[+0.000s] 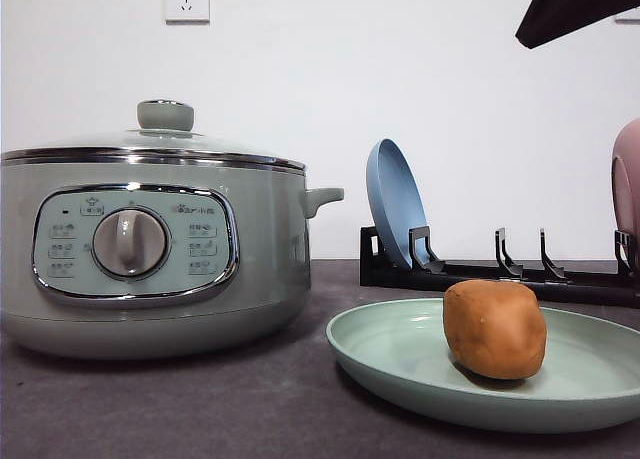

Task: Transfer potato from steamer to green plate

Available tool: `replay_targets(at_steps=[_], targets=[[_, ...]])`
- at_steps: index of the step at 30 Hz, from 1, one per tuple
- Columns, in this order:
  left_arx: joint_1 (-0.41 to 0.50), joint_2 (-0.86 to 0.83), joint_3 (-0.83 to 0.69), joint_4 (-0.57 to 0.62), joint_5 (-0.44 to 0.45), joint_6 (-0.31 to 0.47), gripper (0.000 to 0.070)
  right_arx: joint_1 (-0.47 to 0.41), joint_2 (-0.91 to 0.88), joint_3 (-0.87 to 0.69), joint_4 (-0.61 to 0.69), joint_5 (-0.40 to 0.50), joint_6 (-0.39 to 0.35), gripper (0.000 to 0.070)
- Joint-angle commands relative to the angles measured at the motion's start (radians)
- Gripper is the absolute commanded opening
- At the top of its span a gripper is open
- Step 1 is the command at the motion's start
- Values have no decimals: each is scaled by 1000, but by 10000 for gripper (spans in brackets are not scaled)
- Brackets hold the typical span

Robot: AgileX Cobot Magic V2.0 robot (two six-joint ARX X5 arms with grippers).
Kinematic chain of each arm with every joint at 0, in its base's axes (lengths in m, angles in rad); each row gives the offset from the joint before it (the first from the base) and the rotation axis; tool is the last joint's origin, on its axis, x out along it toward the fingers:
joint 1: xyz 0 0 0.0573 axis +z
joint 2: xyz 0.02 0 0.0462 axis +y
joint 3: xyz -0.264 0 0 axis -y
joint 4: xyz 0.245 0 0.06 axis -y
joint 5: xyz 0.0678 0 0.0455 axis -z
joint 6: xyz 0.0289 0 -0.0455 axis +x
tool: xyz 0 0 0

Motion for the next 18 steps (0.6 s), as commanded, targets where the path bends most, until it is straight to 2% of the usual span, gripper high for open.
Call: replay_targets(at_steps=[1, 18], targets=[[0, -2, -20, -4, -3, -2, 3, 3, 4, 16, 6, -2, -8, 0], [0, -2, -20, -4, -3, -2, 3, -5, -10, 16, 3, 8, -16, 0]])
